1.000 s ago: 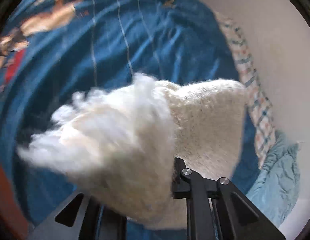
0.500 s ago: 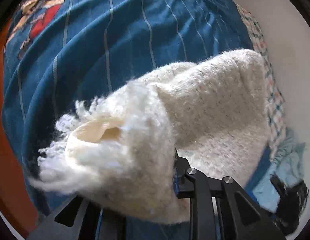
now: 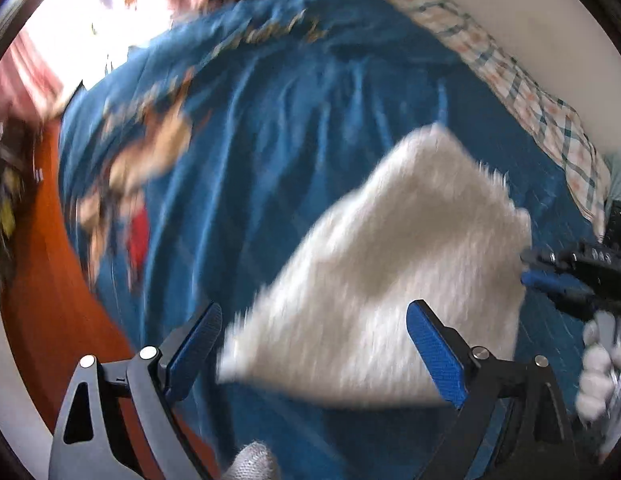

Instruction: Fold large clothes

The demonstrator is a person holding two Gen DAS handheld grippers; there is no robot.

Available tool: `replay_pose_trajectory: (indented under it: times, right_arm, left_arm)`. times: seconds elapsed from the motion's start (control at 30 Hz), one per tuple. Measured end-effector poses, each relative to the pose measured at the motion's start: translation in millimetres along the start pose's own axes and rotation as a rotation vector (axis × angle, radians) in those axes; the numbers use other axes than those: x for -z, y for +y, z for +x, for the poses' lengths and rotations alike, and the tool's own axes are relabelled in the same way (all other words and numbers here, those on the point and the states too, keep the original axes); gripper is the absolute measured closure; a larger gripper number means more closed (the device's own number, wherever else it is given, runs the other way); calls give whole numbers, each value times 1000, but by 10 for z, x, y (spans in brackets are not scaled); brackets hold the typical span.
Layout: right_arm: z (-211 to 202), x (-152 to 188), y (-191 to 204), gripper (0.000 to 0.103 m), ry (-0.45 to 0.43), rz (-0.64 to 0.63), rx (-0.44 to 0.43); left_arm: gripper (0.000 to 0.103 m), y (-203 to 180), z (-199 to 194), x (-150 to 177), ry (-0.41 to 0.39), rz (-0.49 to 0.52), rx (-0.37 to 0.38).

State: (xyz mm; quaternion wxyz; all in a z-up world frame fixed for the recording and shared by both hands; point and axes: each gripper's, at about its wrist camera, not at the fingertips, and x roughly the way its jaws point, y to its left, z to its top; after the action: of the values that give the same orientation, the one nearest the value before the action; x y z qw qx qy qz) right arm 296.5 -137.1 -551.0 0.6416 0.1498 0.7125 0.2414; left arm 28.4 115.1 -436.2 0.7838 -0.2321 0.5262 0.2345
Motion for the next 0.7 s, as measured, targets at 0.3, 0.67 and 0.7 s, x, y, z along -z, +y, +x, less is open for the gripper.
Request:
replay_pose_trajectory:
  times: [0.3,0.67,0.7]
  right_arm:
    - [322,-341,189,12,120,-90,-61]
    - [304,-56,-1454,12,134,129,-369]
    - [462,-38,-1496,12,170,125,-437]
  left_arm:
    - [9,232,438,-35,101,-73,28]
    - [9,540,759,950,196,-546,293]
    - [9,553,823,921,183,-573,300]
